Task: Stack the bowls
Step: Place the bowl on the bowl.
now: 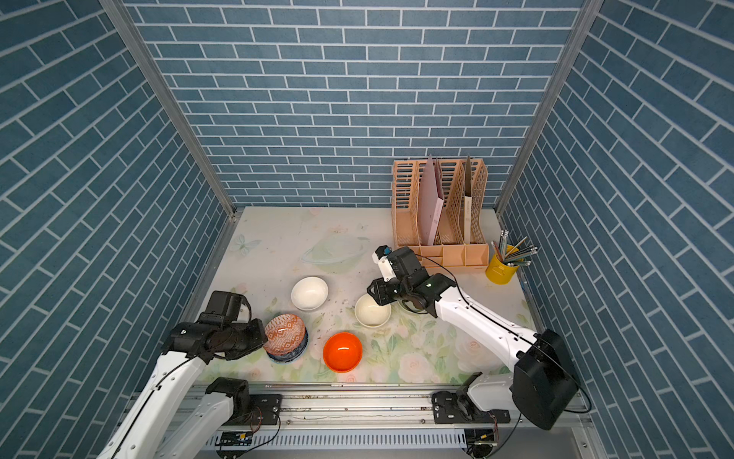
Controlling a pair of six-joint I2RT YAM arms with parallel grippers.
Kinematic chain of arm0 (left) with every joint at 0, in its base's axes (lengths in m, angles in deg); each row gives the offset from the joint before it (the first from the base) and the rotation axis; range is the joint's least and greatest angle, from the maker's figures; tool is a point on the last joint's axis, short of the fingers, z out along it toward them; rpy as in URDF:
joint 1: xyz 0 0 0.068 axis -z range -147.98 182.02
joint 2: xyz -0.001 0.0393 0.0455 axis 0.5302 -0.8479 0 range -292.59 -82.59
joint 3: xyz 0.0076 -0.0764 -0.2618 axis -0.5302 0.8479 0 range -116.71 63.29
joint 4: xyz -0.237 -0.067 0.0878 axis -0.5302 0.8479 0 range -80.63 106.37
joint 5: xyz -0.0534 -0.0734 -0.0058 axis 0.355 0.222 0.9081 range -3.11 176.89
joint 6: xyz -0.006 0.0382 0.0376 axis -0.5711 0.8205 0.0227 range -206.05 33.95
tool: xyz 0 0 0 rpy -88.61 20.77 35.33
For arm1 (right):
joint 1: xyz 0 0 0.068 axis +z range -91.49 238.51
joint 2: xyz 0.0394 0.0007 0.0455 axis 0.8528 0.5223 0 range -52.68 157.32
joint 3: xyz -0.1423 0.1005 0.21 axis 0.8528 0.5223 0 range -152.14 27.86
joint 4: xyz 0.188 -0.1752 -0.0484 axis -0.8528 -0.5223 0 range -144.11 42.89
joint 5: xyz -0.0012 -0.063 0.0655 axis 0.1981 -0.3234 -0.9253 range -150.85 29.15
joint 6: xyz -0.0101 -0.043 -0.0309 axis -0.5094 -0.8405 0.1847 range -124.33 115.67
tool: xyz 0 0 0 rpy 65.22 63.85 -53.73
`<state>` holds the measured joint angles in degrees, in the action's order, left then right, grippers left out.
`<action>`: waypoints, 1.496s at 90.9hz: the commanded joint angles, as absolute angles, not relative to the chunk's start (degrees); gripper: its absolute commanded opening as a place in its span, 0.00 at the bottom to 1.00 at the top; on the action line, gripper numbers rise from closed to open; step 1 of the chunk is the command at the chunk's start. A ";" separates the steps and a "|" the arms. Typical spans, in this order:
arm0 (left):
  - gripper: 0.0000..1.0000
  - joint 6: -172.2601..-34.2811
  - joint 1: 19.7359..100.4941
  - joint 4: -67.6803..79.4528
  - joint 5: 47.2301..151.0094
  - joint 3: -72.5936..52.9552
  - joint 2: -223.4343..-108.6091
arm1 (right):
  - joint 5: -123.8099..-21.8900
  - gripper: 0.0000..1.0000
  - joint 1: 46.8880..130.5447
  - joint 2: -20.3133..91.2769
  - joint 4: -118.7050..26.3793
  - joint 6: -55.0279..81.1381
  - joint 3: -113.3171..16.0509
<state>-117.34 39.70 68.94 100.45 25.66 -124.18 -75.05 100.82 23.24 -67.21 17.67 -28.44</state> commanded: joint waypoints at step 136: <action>0.00 -120.49 39.84 65.48 99.78 29.71 -120.76 | -76.23 0.36 100.71 23.08 -66.68 16.00 -27.88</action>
<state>-120.16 39.70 65.70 100.02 30.01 -120.61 -75.68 100.82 23.26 -67.08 17.67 -28.44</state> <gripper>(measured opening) 0.113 0.357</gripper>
